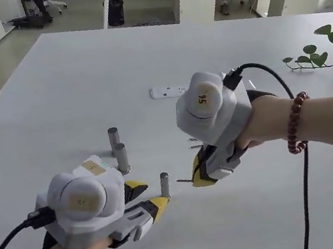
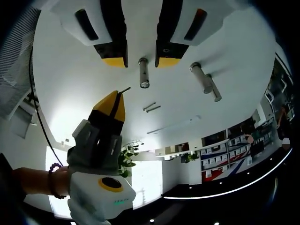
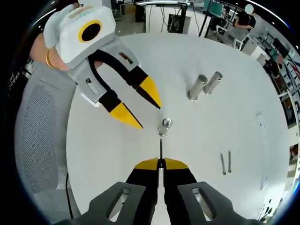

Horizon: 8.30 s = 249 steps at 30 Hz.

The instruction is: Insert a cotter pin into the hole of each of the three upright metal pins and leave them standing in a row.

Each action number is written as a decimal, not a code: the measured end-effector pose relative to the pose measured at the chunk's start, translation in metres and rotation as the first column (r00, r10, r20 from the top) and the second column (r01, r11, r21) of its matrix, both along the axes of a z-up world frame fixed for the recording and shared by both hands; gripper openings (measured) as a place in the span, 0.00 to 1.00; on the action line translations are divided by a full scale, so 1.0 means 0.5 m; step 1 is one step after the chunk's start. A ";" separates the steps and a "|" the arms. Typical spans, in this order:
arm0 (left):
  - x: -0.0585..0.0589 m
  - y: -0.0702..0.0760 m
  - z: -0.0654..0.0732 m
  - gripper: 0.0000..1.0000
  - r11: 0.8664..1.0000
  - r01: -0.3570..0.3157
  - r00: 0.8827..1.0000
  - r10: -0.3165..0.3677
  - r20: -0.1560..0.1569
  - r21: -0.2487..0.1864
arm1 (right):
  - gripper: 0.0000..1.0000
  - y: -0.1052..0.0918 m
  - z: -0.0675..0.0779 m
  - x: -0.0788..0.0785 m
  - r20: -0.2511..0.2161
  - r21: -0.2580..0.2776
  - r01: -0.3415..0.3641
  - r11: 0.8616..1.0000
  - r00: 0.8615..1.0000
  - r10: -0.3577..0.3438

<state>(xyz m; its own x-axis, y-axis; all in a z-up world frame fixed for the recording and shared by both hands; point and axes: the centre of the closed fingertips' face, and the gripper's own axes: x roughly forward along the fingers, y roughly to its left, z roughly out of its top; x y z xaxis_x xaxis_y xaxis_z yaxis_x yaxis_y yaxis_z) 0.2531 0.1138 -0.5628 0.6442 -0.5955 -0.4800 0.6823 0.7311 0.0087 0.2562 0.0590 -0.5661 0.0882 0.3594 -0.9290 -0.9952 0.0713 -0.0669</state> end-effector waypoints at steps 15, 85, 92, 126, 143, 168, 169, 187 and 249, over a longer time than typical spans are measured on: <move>0.033 -0.022 -0.047 0.20 0.999 -0.039 0.998 0.039 -0.042 -0.009 | 0.00 0.014 -0.004 0.012 -0.018 -0.021 -0.012 1.000 1.000 0.012; 0.050 -0.036 -0.065 0.07 0.995 -0.097 0.995 0.098 0.010 -0.018 | 0.01 0.030 0.012 0.013 0.028 0.070 -0.019 0.997 0.999 0.017; 0.050 -0.035 -0.066 0.07 0.995 -0.102 0.995 0.102 0.007 -0.018 | 0.00 0.046 0.013 0.011 0.019 0.108 -0.009 0.994 1.000 0.007; 0.050 -0.034 -0.068 0.07 0.993 -0.114 0.993 0.114 0.009 -0.007 | 0.10 0.089 0.028 0.021 -0.007 0.243 0.064 0.968 0.998 -0.064; 0.053 -0.034 -0.068 0.07 0.993 -0.116 0.993 0.116 0.002 -0.011 | 0.04 0.103 0.005 0.022 -0.014 0.251 0.040 0.967 0.999 -0.038; 0.099 0.053 -0.065 0.07 0.989 -0.148 0.989 0.148 -0.010 -0.009 | 0.04 0.185 0.014 0.056 -0.018 0.288 0.022 0.957 1.000 -0.017; 0.101 0.055 -0.066 0.07 0.989 -0.148 0.989 0.148 -0.010 -0.008 | 0.04 0.190 0.013 0.058 -0.019 0.289 0.019 0.957 1.000 -0.014; 0.120 0.082 -0.069 0.07 0.983 -0.181 0.983 0.180 -0.025 -0.037 | 0.04 0.217 0.010 0.080 -0.046 0.310 0.012 0.951 0.999 0.002; 0.045 0.096 0.016 0.74 0.972 -0.189 0.982 0.182 -0.059 -0.138 | 0.16 0.257 0.023 0.156 -0.067 0.430 0.194 0.882 0.981 -0.183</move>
<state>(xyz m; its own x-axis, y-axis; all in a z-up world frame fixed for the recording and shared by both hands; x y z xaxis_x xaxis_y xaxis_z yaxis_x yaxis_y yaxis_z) 0.2758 0.1620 -0.5550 0.7292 -0.5319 -0.4304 0.5319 0.8364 -0.1323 0.3341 0.1878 -0.5547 0.1744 0.7044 -0.6880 -0.9611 0.2738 0.0367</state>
